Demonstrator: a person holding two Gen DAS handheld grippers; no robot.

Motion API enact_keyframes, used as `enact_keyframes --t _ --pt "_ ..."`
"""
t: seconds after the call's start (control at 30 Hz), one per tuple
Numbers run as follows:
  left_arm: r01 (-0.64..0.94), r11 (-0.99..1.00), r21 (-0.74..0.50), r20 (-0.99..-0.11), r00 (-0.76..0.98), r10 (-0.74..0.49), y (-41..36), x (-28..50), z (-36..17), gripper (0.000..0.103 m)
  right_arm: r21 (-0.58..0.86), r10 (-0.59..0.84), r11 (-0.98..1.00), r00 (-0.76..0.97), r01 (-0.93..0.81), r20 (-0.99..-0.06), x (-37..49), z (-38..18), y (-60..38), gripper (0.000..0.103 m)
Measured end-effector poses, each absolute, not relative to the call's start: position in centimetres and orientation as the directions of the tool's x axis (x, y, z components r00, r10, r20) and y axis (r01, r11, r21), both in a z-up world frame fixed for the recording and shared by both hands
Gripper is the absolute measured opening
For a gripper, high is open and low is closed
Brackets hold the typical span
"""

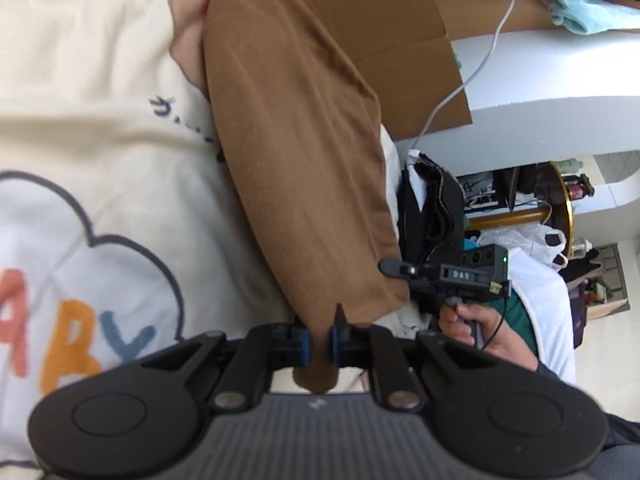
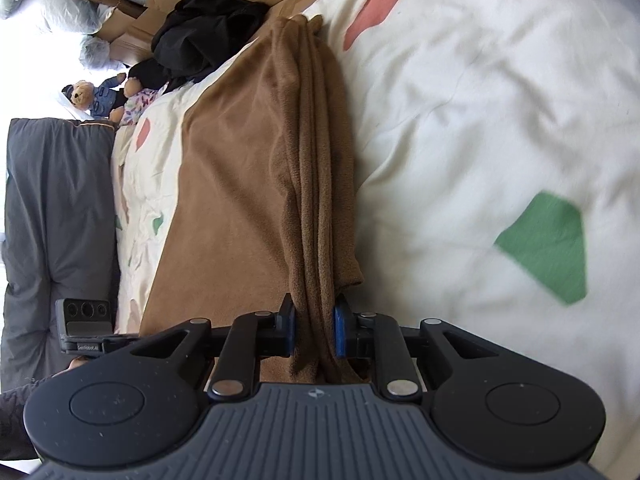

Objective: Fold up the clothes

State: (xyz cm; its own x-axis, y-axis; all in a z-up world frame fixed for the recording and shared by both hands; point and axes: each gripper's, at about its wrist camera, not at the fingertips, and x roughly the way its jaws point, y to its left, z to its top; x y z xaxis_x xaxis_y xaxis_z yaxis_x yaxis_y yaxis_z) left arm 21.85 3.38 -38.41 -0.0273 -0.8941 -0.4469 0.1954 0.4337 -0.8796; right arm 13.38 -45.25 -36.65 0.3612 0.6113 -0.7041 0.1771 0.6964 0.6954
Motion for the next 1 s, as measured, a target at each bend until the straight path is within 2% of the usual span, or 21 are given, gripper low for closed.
enact_keyframes --t 0.33,0.6,0.67,0.7,0.87,1.0 --pt "0.197 0.435 -0.879 -0.448 -0.027 -0.894 7.0 22.2 -37.9 0.01 0.727 0.675 0.659 0.277 0.191 -0.684 12.1 -37.3 -41.1 0.019" --pt "0.187 0.509 -0.84 -0.527 -0.057 -0.848 6.5 22.0 -39.2 0.012 0.722 0.679 0.664 0.248 0.195 -0.691 12.0 -37.5 -40.0 0.019" --pt "0.175 0.533 -0.828 -0.549 -0.055 -0.834 6.3 22.0 -39.4 0.015 0.715 0.673 0.671 0.245 0.196 -0.698 12.1 -37.6 -40.1 0.021" --pt "0.174 0.54 -0.824 -0.555 -0.055 -0.83 6.4 22.0 -39.5 0.022 0.712 0.67 0.673 0.245 0.197 -0.701 12.1 -37.6 -40.2 0.021" --pt "0.171 0.627 -0.76 -0.643 -0.057 -0.764 6.6 21.9 -39.7 0.034 0.695 0.651 0.693 0.246 0.194 -0.718 12.5 -37.4 -40.7 0.034" --pt "0.179 0.654 -0.735 -0.669 -0.037 -0.742 6.7 21.9 -38.8 0.045 0.661 0.621 0.73 0.236 0.172 -0.747 12.7 -36.8 -40.7 0.041"
